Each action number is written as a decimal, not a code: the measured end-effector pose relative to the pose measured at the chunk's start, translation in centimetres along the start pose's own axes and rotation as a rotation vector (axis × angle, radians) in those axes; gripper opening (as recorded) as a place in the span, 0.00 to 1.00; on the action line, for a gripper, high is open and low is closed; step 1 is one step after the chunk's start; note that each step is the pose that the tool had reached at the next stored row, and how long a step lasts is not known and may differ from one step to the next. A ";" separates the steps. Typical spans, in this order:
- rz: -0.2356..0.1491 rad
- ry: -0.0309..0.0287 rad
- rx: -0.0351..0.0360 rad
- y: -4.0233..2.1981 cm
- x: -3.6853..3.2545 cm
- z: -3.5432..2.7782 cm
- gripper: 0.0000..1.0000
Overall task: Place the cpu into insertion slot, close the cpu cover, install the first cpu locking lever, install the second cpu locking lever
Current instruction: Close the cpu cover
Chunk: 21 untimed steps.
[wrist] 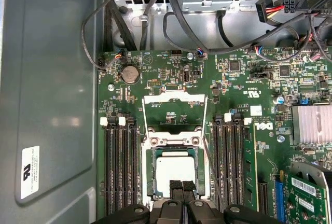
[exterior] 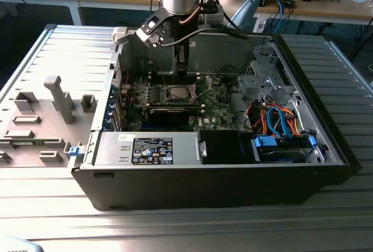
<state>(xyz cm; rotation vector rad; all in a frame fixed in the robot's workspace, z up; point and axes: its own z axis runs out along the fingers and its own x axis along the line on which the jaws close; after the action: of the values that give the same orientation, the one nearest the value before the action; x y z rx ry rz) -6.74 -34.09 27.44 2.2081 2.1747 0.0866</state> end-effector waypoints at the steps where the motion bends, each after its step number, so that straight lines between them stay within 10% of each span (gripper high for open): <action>1: 0.000 0.0000 0.0000 0.13 0.01 0.01 0.11; 19: 0.000 0.0008 0.0035 2.13 0.03 0.15 0.11; 21: 0.001 0.0127 0.0059 2.68 0.04 0.20 0.11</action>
<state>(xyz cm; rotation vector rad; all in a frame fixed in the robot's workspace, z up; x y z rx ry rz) -4.05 -34.09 27.42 2.2183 2.1828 0.0947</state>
